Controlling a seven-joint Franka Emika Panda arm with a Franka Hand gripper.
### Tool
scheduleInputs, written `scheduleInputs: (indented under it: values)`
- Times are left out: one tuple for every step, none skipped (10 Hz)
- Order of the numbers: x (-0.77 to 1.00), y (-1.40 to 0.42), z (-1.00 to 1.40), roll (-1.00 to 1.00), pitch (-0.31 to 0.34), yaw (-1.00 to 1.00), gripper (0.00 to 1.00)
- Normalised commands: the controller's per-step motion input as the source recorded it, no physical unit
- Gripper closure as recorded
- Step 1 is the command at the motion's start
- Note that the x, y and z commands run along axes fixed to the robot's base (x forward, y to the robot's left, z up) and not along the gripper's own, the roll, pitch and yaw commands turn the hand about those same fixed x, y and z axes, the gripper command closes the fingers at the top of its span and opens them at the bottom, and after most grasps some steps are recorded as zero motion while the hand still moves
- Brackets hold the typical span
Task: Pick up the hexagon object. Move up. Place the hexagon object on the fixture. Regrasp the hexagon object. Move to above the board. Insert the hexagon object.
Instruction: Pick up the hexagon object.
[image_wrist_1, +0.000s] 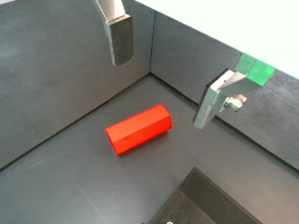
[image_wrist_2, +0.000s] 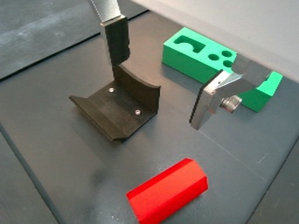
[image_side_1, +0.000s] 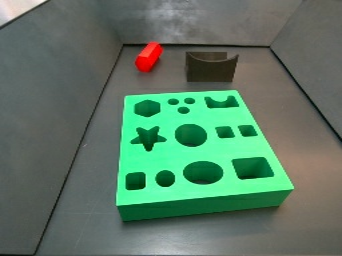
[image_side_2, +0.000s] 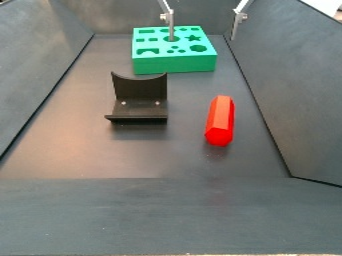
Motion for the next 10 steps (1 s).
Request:
scheduleInputs:
  values:
    - [0.00, 0.00, 0.00, 0.00, -0.010, 0.00, 0.00]
    - [-0.13, 0.07, -0.41, 0.00, -0.060, -0.04, 0.00]
    - [-0.26, 0.17, -0.79, 0.00, -0.117, -0.10, 0.00]
    - [-0.22, 0.23, -0.84, 0.00, -0.127, -0.17, 0.00]
    - [-0.23, 0.25, -0.75, 0.00, -0.134, -0.15, 0.00]
    - [-0.09, 0.28, -0.70, -0.03, -0.159, -0.22, 0.00]
    - [-0.03, 0.27, -0.70, -0.03, -0.207, -0.25, 0.00]
    - [0.00, 0.28, -0.65, -0.06, -0.219, -0.28, 0.00]
    - [0.00, 0.27, -0.63, -0.06, -0.234, -0.31, 0.00]
    - [0.00, 0.24, -0.76, 0.00, -0.177, -0.28, 0.00]
